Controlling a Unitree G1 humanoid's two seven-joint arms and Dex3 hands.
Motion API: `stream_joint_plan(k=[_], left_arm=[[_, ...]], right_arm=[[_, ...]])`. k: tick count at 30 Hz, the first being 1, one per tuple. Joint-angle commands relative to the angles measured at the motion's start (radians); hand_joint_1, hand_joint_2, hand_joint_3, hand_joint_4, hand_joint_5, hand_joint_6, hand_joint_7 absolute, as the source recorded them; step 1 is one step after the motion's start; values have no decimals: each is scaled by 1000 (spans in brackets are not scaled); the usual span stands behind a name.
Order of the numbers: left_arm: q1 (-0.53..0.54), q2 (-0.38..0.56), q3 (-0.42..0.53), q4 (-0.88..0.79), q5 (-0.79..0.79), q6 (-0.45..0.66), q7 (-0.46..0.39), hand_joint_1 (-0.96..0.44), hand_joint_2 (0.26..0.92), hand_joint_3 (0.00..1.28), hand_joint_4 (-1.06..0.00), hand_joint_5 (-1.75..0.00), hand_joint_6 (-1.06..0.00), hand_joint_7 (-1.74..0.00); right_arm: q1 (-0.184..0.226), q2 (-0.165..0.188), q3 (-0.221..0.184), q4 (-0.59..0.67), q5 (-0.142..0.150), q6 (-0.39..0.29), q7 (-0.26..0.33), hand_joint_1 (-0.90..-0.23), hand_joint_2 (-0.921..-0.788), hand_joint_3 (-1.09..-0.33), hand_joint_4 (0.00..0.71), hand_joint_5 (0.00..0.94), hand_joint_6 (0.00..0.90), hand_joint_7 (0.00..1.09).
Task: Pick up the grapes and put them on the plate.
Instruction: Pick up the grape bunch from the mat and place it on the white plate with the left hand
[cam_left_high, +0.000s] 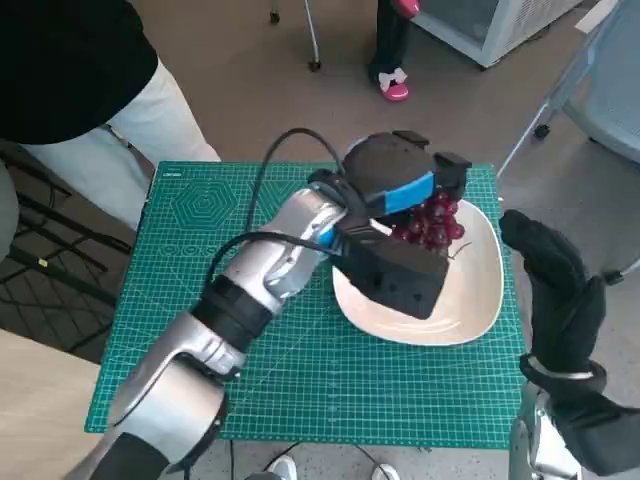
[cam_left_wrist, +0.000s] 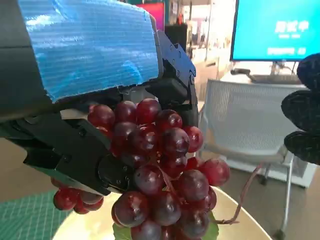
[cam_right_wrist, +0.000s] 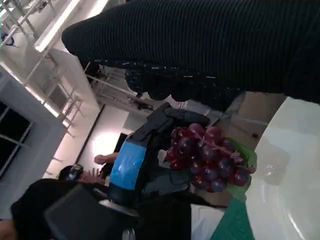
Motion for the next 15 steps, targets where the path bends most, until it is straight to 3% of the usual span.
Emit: stream_joint_plan(k=[1,15], left_arm=[[-54,-20,-3,52,-11,-22,2,3,921,171,-564,-1299,-524,-1269],[-83,-43,4,166,-22,-34,11,1,921,157,-561,-1312,-550,-1234]], right_arm=[[33,6,-2,-10,-17,7,-30,-607,-921,-841,447,2,177,274],[33,18,5,-4,-46,2,-79,-597,-921,-849,446,1,188,250]])
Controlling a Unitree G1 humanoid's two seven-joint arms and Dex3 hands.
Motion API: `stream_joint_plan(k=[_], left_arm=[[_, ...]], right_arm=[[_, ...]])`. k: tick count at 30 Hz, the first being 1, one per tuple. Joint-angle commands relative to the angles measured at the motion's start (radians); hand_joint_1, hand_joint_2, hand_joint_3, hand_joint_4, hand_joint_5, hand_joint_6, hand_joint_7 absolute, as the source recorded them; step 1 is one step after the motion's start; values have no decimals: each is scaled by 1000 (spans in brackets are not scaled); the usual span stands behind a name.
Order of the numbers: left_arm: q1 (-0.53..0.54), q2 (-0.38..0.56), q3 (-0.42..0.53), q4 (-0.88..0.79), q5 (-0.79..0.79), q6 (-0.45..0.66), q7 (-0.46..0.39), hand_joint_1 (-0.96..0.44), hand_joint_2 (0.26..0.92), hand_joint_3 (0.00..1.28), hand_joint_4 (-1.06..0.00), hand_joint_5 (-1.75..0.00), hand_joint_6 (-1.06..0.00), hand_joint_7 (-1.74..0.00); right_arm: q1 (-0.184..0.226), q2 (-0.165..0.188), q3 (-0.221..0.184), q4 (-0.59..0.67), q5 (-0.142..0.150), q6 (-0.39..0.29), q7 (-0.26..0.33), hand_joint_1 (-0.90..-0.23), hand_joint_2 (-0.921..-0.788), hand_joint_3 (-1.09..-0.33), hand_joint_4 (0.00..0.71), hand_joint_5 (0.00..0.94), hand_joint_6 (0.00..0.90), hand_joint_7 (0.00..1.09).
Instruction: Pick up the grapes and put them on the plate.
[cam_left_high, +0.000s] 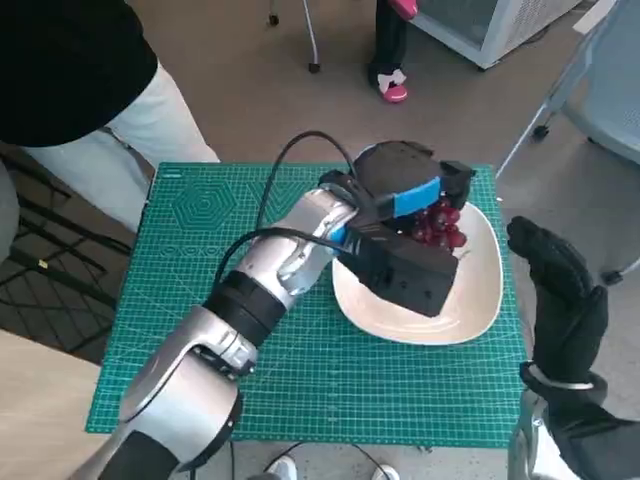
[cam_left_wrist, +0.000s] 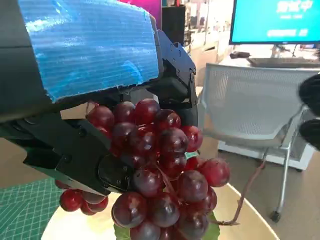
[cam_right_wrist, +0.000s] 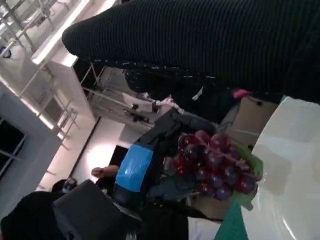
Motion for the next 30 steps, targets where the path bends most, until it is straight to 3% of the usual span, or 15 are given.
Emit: stream_joint_plan(k=[1,2,6,9,18,24,30], left_arm=[[-37,-16,9,38,-23,-4,5,-10,912,148,-555,-1236,-533,-1172],[-36,-18,12,46,-27,-2,4,-26,902,135,-555,-1130,-516,-1070],[-28,-26,20,73,-38,6,12,-208,865,45,-484,-383,-430,-360],[-17,-27,13,90,-31,11,39,-333,869,22,-370,-128,-368,-130],[20,2,-39,129,29,13,186,-593,917,105,-157,-5,-242,-4],[50,27,-24,135,6,-2,223,-695,921,291,-119,0,-227,0],[78,54,-6,109,-18,-27,231,-717,921,378,-114,-1,-226,-2]], right_arm=[[13,10,5,15,-10,2,-19,-596,-921,-850,446,1,189,249],[12,10,6,16,-10,1,-21,-595,-921,-851,446,1,190,247],[7,13,11,21,-12,0,-27,-594,-921,-854,445,0,192,242],[3,14,15,23,-15,0,-33,-593,-921,-855,445,0,193,239],[-10,20,34,42,-7,-4,-30,-595,-921,-856,444,0,197,231],[-17,25,47,46,-7,-4,-26,-599,-921,-854,445,1,198,226],[-19,25,55,42,-5,1,-25,-602,-921,-852,445,0,198,222]])
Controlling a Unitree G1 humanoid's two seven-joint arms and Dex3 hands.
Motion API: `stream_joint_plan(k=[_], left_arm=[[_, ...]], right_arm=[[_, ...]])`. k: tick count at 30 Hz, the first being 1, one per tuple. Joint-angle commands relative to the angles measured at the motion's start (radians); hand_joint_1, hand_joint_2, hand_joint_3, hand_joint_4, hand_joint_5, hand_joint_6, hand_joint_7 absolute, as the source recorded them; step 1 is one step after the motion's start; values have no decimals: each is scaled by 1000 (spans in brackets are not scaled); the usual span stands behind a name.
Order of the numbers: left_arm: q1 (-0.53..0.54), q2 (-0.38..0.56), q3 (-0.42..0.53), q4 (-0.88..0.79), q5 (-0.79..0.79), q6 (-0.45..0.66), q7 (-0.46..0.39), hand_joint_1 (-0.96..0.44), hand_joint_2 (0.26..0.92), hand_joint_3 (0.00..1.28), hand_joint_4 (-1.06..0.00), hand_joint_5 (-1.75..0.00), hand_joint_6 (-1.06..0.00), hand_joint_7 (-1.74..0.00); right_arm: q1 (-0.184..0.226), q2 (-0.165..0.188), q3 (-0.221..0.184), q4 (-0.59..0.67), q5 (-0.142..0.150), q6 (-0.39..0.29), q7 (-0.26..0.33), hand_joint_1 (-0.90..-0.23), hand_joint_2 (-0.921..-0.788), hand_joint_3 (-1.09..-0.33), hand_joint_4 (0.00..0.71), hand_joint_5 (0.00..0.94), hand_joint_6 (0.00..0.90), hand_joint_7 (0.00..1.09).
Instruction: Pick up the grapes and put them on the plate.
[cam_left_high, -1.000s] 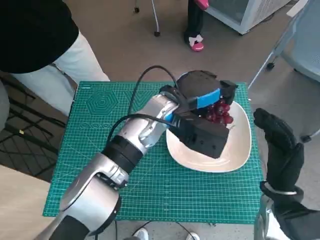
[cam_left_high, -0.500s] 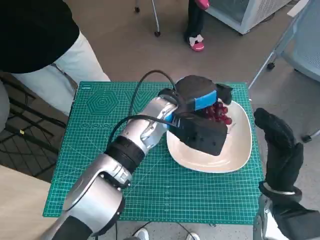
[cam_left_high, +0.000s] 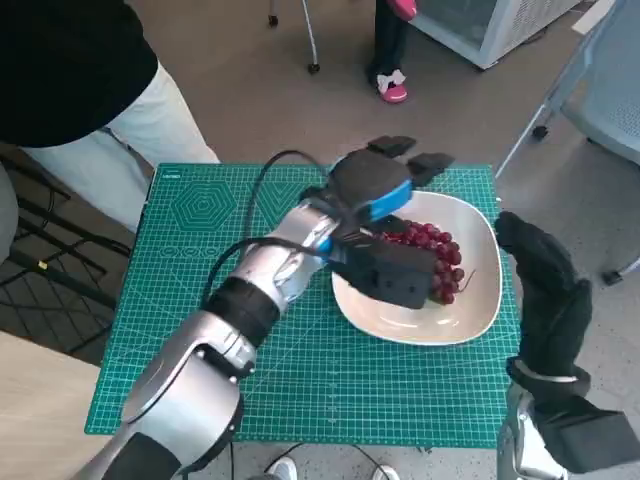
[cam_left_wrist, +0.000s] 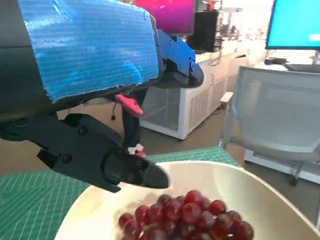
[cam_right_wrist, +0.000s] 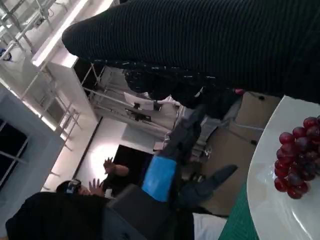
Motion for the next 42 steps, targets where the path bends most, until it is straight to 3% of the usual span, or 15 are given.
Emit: stream_joint_plan(k=[1,5,11,16,21,24,33,42], left_arm=[[52,53,41,-46,-41,-49,26,-719,921,410,-116,-2,-230,-3],[161,143,140,-179,-140,-130,9,-714,921,538,-129,-8,-243,-12],[309,204,294,-359,-337,-202,-90,-677,921,553,-172,-26,-269,-30],[411,197,429,-434,-598,-245,-267,-648,921,559,-200,-31,-281,-33],[497,156,581,-471,-932,-203,-522,-644,921,569,-228,-35,-261,-19],[545,140,632,-502,-1040,-184,-596,-642,921,567,-237,-32,-242,-8],[692,137,684,-642,-1097,-181,-618,-663,921,533,-232,-14,-210,-2],[770,105,709,-700,-1118,-145,-626,-653,921,465,-239,-8,-244,-17]], right_arm=[[5,7,14,6,-2,13,5,-604,-921,-851,445,0,198,221],[-1,7,33,-10,7,32,17,-611,-921,-849,444,1,198,219],[-3,2,45,-24,26,54,38,-612,-921,-851,441,0,194,217],[-1,-3,52,-39,40,71,58,-611,-921,-854,439,0,192,218],[-6,-9,61,-47,57,89,80,-614,-921,-855,438,0,191,219],[-9,-13,63,-50,67,100,94,-617,-921,-855,437,0,190,220],[-18,-27,62,-62,100,141,139,-618,-921,-860,435,0,187,225],[-29,-33,61,-62,122,173,178,-608,-921,-864,433,0,183,234]])
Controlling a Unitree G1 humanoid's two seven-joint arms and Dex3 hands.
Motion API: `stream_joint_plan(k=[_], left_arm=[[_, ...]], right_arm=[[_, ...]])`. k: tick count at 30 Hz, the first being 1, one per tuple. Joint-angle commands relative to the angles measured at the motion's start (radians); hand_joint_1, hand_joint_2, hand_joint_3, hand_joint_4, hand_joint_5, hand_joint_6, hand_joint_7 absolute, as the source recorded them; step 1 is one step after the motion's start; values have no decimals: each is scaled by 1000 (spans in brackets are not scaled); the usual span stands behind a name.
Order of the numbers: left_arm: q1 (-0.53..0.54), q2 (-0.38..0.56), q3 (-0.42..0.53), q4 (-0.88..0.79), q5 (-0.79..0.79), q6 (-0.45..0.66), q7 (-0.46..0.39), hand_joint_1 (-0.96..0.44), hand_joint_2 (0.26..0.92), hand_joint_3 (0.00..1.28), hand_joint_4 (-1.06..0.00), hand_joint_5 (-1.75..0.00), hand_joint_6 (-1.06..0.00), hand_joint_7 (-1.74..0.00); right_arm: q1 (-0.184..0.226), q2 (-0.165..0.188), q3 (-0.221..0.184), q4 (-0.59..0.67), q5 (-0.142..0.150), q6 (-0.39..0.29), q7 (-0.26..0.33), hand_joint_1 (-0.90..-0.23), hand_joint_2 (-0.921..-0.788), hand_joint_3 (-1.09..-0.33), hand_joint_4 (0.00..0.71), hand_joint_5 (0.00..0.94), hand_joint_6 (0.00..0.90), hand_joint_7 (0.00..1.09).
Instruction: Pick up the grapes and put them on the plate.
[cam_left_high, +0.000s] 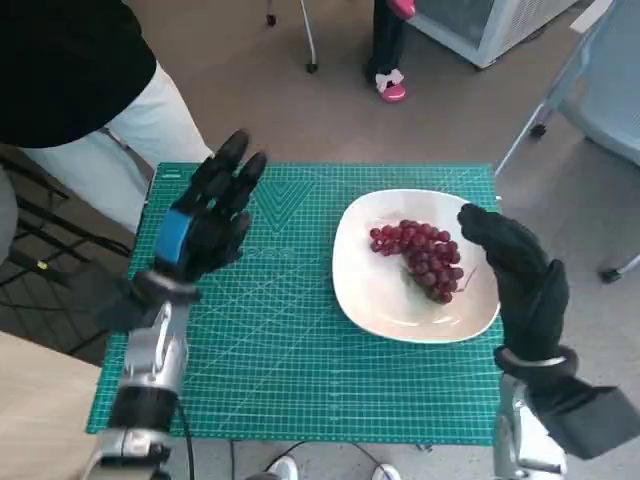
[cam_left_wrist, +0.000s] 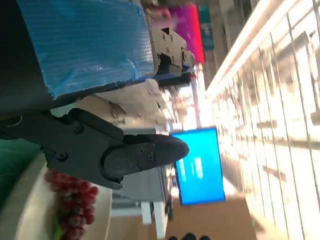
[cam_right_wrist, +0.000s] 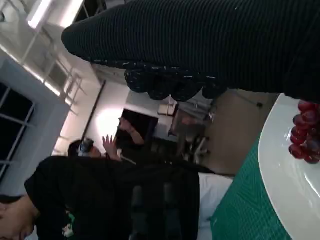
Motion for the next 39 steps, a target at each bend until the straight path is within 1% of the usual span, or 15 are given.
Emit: stream_joint_plan(k=[1,9,20,39], left_arm=[[31,-24,8,-36,-13,22,-11,-649,921,463,-240,-8,-245,-17],[70,-40,16,-71,-20,51,-23,-633,921,459,-240,-5,-247,-14],[109,-49,21,-121,-17,72,-32,-630,921,449,-241,-3,-264,-18],[130,-44,19,-139,-13,88,-61,-625,921,456,-236,-1,-272,-15]], right_arm=[[2,-8,1,5,16,29,26,-605,-921,-865,433,0,183,236],[3,-9,-2,-14,26,53,46,-598,-921,-870,432,0,179,245],[4,-10,-10,-20,34,68,66,-599,-921,-871,431,0,173,257],[11,0,-12,-32,18,68,52,-599,-921,-872,431,0,162,279]])
